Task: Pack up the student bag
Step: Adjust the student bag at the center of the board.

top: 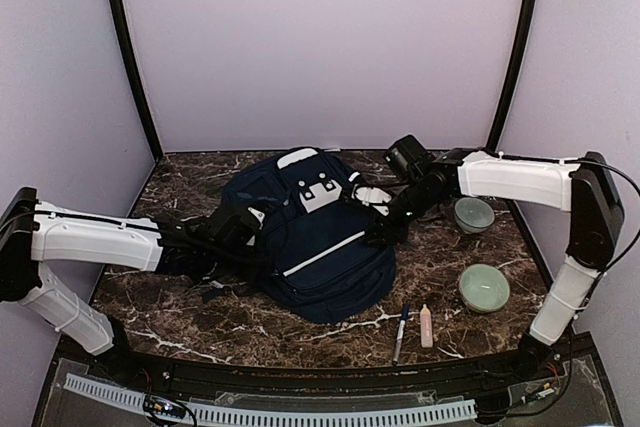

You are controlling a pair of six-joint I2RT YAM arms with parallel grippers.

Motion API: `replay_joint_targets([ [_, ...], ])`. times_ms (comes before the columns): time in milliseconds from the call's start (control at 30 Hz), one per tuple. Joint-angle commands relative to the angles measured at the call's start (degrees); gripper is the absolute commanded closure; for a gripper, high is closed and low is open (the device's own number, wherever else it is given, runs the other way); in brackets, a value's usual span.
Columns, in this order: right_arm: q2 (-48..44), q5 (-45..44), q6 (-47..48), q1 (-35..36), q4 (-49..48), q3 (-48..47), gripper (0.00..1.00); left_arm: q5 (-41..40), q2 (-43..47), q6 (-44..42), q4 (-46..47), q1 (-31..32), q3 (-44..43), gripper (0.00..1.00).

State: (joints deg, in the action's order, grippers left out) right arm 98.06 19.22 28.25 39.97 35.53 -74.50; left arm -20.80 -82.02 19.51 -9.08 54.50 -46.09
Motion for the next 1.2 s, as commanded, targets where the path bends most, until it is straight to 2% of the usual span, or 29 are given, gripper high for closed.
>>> replay_joint_targets([
  [0,1.6,-0.9,-0.48,1.16,-3.05,1.95,0.67,-2.03,1.78,6.9,-5.4,-1.2,1.91,0.39],
  [100,4.17,-0.38,-1.68,1.16,-3.28,1.66,0.67,-2.12,-0.31,8.82,-7.13,-2.79,1.19,0.49],
  [167,5.14,-0.09,-2.31,1.17,-3.36,1.4,0.67,-1.95,-2.07,9.46,-7.47,-4.52,0.6,0.52],
  [367,6.44,-0.11,-3.14,1.17,-3.72,2.02,0.67,0.09,-9.41,6.08,-1.12,-9.68,-2.77,0.45],
  [533,6.66,-0.37,-3.74,1.14,-3.54,3.06,0.67,0.7,-17.37,0.96,2.18,-12.52,-10.42,0.43],
  [767,5.99,-2.81,-3.54,1.12,-4.11,3.67,0.67,5.57,-25.84,-0.68,5.06,-12.87,-19.56,0.44],
  [1000,4.77,-4.92,-2.95,0.99,-3.97,3.54,0.67,7.33,-27.03,-0.1,4.91,-12.85,-21.16,0.44],
  [1167,-0.44,-6.15,-0.6,0.91,-1.75,3.82,0.67,6.44,-21.27,0.66,3.65,-12.84,-17.87,0.43],
])
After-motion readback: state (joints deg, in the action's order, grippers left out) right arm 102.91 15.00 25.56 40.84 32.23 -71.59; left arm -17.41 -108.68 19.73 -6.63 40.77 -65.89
